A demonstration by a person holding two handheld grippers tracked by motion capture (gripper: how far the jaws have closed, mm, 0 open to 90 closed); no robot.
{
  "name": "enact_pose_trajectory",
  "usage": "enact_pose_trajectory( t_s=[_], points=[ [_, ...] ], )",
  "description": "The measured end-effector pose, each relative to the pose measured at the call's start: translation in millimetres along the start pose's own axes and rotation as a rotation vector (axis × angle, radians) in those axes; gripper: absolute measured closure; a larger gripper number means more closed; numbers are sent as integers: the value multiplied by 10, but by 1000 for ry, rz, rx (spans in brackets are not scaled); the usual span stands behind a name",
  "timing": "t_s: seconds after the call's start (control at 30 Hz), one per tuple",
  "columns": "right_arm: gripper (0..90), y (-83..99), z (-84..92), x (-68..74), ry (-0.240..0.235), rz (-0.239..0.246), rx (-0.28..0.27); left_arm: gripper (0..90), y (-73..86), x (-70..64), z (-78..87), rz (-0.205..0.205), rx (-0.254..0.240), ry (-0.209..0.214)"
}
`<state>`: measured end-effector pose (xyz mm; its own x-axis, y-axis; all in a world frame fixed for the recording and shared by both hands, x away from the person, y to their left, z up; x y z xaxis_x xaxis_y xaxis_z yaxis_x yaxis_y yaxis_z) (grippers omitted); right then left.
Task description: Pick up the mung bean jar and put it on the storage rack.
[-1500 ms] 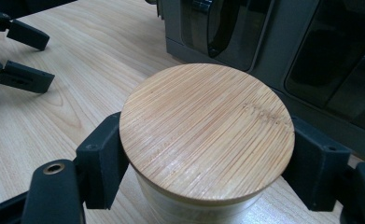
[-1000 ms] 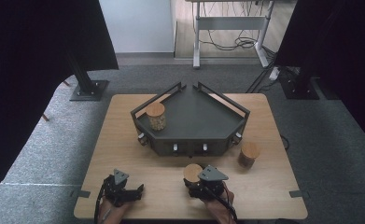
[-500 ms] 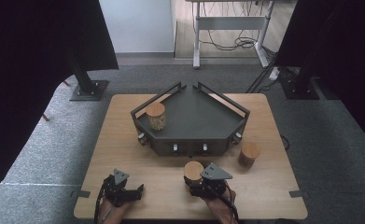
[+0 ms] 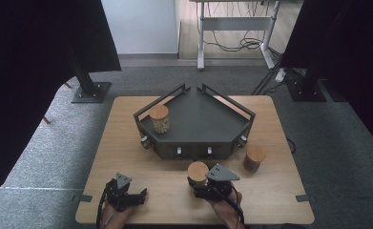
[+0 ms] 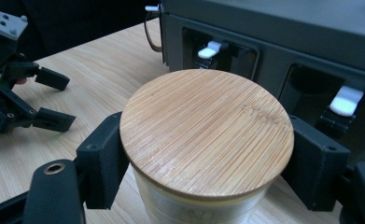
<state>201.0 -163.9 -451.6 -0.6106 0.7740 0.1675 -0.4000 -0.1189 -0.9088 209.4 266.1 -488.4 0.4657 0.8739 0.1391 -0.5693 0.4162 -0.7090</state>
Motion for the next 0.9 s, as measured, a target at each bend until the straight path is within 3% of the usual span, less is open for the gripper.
enact_pose_trajectory(
  t_s=[0.37,0.9],
  points=[
    [236,-118,35,15,-5,25,-15,0,0,0,0,0,0,0],
    [236,-295,74,-11,-29,24,-30,0,0,1,0,0,0,0]
  ],
)
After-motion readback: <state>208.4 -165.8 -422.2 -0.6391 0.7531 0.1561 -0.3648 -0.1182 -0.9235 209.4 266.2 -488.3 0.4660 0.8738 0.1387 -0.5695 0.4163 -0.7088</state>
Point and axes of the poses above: each handheld gripper's, and its own axes: z roughly backward along the jaws, y roughly out of its underside, x roughly to its left, the point moved 4 cm from there along -z, roughly forward along the jaws, and after that the axes turned 9 degrees about -z, right-handed, at the moved point
